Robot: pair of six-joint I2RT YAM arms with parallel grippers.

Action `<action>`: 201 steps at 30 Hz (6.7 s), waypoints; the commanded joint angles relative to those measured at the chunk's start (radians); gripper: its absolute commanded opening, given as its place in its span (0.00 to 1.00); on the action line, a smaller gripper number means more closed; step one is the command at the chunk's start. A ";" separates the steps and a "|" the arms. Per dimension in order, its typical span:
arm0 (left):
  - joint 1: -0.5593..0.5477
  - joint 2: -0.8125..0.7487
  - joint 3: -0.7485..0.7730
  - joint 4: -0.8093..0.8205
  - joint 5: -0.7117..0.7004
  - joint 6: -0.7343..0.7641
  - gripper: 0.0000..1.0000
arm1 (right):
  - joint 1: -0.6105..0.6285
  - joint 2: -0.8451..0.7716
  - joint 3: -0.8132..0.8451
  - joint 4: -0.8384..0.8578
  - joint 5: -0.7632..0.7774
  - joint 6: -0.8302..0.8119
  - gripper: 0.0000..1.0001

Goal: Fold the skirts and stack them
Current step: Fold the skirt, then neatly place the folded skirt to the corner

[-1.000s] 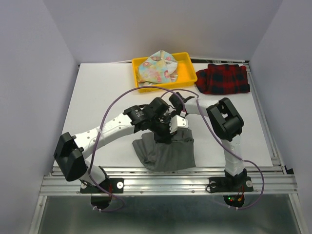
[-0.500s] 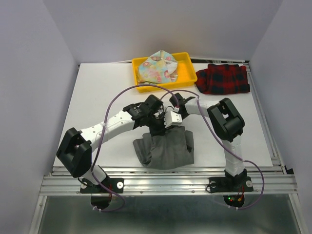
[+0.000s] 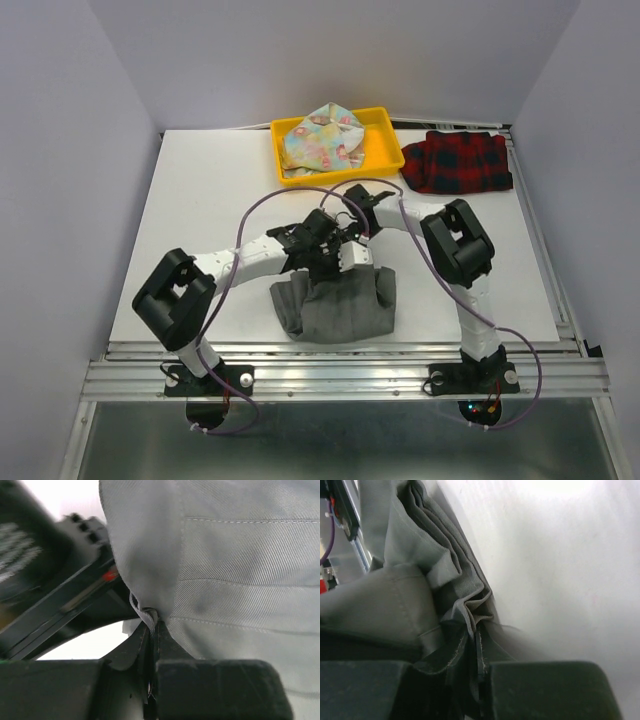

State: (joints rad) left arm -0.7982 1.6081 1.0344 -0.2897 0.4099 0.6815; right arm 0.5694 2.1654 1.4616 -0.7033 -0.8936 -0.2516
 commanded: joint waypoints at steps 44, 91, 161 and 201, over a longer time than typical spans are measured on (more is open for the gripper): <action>0.299 0.112 -0.111 0.262 0.428 -0.740 0.46 | -0.146 -0.322 -0.460 0.211 -0.096 0.336 0.57; 0.038 -0.494 -0.013 0.052 -0.264 -0.232 0.95 | -0.478 -0.755 -0.455 0.074 0.371 0.584 1.00; -0.251 0.246 0.266 0.109 -0.143 -0.092 0.22 | -0.511 -0.375 -0.799 0.786 -0.042 0.765 1.00; -0.161 0.193 0.306 0.084 -0.003 -0.062 0.17 | -0.473 -0.253 -0.603 0.468 -0.062 0.710 1.00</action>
State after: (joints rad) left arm -0.9588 1.8427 1.3003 -0.2432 0.3653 0.6025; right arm 0.0673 1.8576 0.9108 -0.4210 -1.0267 0.3580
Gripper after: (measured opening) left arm 0.276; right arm 0.994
